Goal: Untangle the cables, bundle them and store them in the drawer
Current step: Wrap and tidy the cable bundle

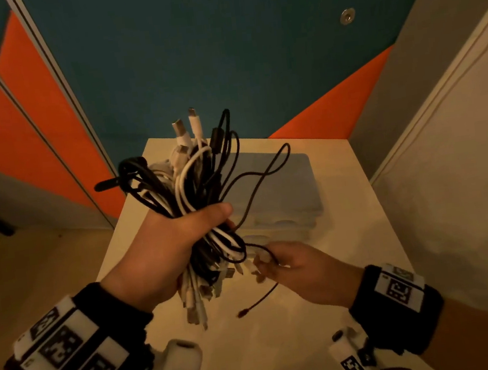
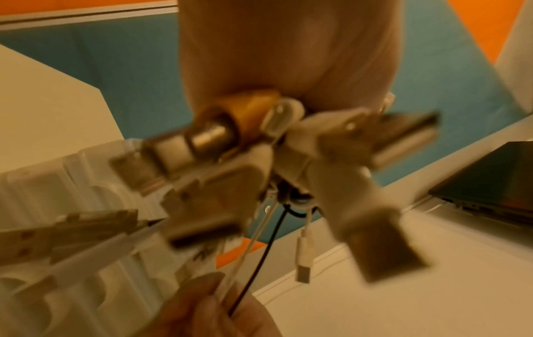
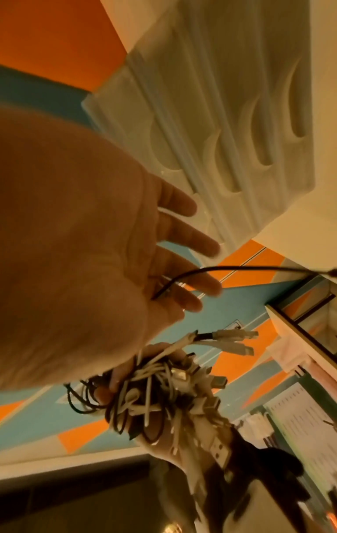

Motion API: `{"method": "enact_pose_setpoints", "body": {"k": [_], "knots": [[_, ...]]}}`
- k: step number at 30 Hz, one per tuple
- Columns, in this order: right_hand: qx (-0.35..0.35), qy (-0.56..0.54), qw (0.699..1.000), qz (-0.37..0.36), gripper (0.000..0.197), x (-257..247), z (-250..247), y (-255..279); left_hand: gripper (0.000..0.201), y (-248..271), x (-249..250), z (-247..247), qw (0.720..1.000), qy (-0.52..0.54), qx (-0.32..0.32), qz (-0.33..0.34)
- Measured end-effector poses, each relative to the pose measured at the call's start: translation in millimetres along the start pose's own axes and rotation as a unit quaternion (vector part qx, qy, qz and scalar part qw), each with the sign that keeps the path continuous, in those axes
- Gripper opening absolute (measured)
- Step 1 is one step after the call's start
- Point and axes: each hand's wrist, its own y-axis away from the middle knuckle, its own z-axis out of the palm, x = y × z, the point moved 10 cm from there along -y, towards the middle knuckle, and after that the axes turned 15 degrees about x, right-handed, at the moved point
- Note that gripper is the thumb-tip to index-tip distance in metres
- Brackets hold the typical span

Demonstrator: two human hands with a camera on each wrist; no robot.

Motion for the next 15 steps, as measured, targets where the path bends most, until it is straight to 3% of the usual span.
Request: {"method": "enact_pose_setpoints", "body": {"k": [2, 4, 7, 9, 11, 15], "knots": [[-0.004, -0.054, 0.998, 0.022, 0.016, -3, -3, 4, 0.013, -4, 1, -8, 0.999, 0.001, 0.036, 0.003], [0.034, -0.110, 0.993, 0.019, 0.021, -14, -14, 5, 0.012, -7, 0, -18, 0.997, -0.011, 0.076, 0.007], [0.104, -0.212, 0.971, 0.031, 0.019, -30, -30, 2, 0.016, -3, 0, -15, 0.993, -0.092, 0.063, 0.041], [0.161, -0.302, 0.937, 0.070, 0.016, -31, -43, -3, 0.022, 4, 2, -6, 0.986, -0.146, 0.033, 0.068], [0.199, -0.384, 0.896, 0.104, 0.026, -32, -53, -8, 0.029, 8, 3, 0, 0.980, -0.177, 0.021, 0.085], [0.201, -0.482, 0.844, 0.122, 0.027, -45, -50, -12, 0.035, 11, -2, 13, 0.980, -0.181, -0.005, 0.084]]}}
